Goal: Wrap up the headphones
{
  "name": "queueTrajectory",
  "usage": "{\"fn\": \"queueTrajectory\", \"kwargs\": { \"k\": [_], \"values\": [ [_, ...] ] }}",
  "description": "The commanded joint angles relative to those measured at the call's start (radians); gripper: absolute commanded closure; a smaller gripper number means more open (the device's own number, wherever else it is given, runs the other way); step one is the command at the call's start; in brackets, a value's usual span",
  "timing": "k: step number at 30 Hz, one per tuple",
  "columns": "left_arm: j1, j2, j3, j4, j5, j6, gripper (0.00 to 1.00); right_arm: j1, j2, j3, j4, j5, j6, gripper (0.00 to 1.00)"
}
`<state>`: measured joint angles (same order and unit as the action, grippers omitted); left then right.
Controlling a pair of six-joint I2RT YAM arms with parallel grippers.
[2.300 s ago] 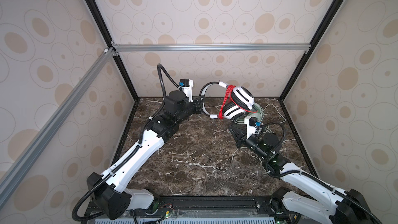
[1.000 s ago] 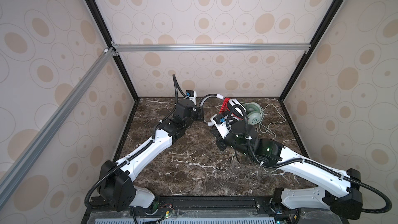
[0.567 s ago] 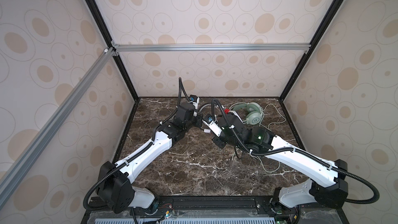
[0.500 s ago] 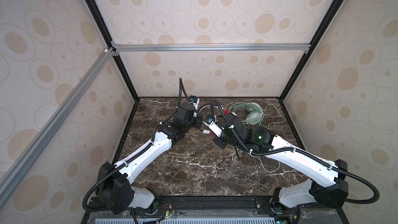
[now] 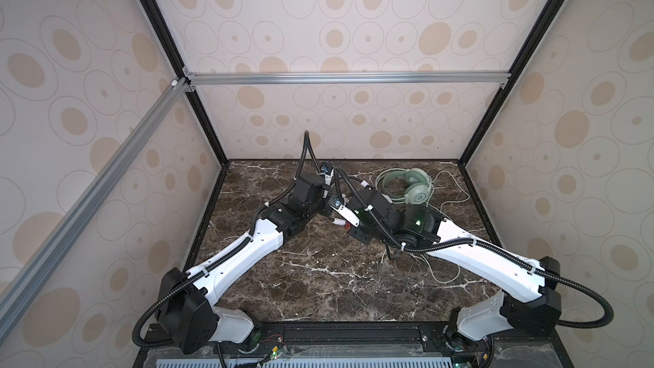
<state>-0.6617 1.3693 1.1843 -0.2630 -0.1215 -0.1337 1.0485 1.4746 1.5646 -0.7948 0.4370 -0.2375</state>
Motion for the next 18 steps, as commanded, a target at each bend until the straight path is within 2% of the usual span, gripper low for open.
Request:
{"fn": "queueTrajectory", "kwargs": {
  "k": [1, 10, 18],
  "values": [
    [-0.043, -0.024, 0.028, -0.056, 0.051, 0.081, 1.0, -0.006, 0.01, 0.069, 0.086, 0.139, -0.04, 1.0],
    [-0.059, -0.044, 0.012, -0.042, 0.124, 0.099, 1.0, -0.088, 0.038, 0.046, 0.068, 0.128, 0.063, 1.0],
    [-0.058, -0.043, 0.004, -0.039, 0.124, 0.092, 1.0, -0.127, -0.012, -0.018, 0.091, 0.121, 0.089, 1.0]
  ]
}}
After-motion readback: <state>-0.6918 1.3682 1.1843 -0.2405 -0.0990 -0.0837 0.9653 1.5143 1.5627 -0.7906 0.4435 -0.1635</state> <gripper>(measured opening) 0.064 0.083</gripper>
